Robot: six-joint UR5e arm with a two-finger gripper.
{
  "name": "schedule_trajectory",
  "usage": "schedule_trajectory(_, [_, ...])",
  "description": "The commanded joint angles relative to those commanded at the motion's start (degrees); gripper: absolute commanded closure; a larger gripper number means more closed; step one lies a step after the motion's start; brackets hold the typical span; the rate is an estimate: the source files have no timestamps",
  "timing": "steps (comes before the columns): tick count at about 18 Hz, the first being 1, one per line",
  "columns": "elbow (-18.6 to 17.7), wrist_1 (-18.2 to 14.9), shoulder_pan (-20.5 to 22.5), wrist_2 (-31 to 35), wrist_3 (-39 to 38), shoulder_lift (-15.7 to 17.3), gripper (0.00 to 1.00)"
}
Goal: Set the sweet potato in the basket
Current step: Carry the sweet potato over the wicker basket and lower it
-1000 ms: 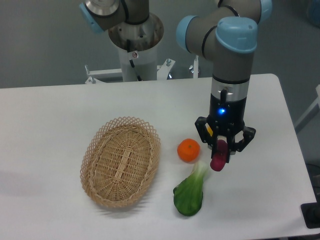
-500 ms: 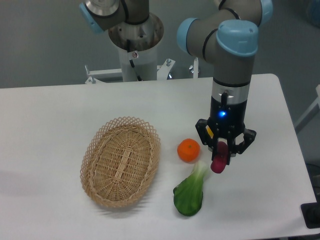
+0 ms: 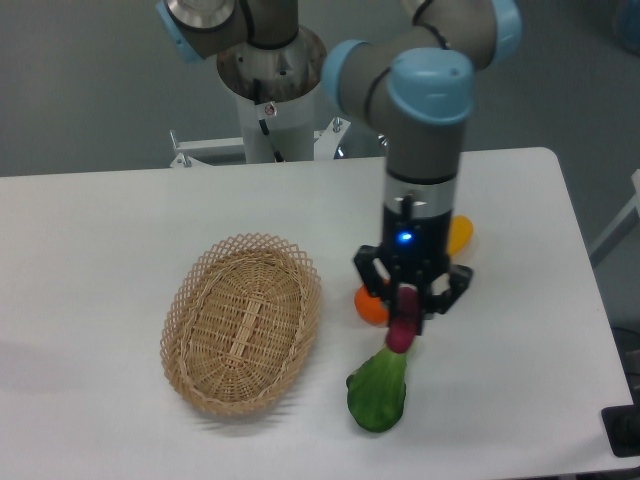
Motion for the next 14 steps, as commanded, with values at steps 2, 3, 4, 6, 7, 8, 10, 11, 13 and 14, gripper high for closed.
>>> schedule_trajectory(2, [-1.75, 0.00, -1.42, 0.71, -1.76, 0.71, 0.84])
schedule_trajectory(3, [-2.89, 0.09, -2.38, 1.23, -2.64, 1.14, 0.84])
schedule_trajectory(4, [-4.56, 0.44, -3.95, 2.28, -3.17, 1.41, 0.84])
schedule_trajectory(6, [-7.81, 0.53, -7.38, 6.66, -3.44, 1.50, 0.84])
schedule_trajectory(7, [-9.13, 0.53, -9.57, 9.65, -3.61, 1.32, 0.84])
schedule_trajectory(8, [-10.28, 0.61, -11.60, 12.11, -4.48, 1.15, 0.84])
schedule_trajectory(10, [-12.12, 2.10, -14.15, 13.89, -7.12, 0.62, 0.84])
schedule_trajectory(11, [-13.09, 2.46, -14.95, 14.07, -8.00, -0.16, 0.84])
schedule_trajectory(13, [-13.89, 4.03, -15.83, 14.85, -8.71, -1.74, 0.84])
schedule_trajectory(14, [-14.33, 5.00, -16.70, 16.34, -9.06, -2.88, 0.84])
